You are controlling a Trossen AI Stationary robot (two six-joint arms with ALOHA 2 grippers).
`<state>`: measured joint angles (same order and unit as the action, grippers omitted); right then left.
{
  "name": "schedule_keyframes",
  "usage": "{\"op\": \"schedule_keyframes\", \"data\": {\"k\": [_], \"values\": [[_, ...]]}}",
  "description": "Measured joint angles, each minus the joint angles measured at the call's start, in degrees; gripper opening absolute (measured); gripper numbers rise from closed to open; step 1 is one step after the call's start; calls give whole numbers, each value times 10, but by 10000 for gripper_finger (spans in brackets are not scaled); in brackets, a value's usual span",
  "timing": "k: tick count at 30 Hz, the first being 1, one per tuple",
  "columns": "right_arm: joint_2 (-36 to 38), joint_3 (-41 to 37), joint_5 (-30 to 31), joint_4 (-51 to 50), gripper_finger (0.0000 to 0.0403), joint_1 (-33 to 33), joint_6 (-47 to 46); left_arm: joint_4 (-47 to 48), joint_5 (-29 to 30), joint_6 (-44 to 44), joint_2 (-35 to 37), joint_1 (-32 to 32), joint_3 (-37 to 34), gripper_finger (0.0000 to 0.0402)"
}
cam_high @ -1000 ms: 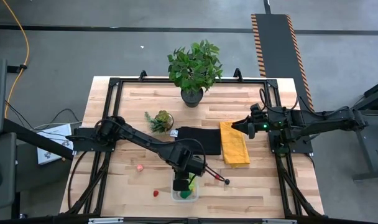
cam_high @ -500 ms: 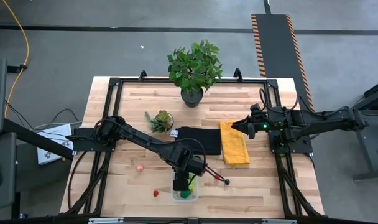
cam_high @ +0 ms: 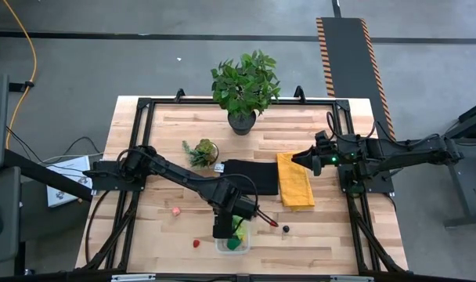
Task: Pick and placing Produce into tupperware
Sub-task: Put the raspberry into the bin
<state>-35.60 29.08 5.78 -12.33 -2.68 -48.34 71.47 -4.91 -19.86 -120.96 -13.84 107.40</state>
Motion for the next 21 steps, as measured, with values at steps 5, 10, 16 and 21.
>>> {"op": "schedule_keyframes", "data": {"k": [5, 10, 16, 21], "values": [[0, 0, 0, -3, 133, 0, 5, 39, -17, 4, 0, 2, 0, 111], [0, 0, 0, -3, 133, 0, 9, 66, -27, 5, 8, 14, 20, 72], [0, 0, 0, -7, 133, 0, 9, 95, -20, 10, 26, 40, 68, 24], [0, 0, 0, -8, 133, 0, 9, 122, -19, 19, 47, 57, 91, 4]]}}
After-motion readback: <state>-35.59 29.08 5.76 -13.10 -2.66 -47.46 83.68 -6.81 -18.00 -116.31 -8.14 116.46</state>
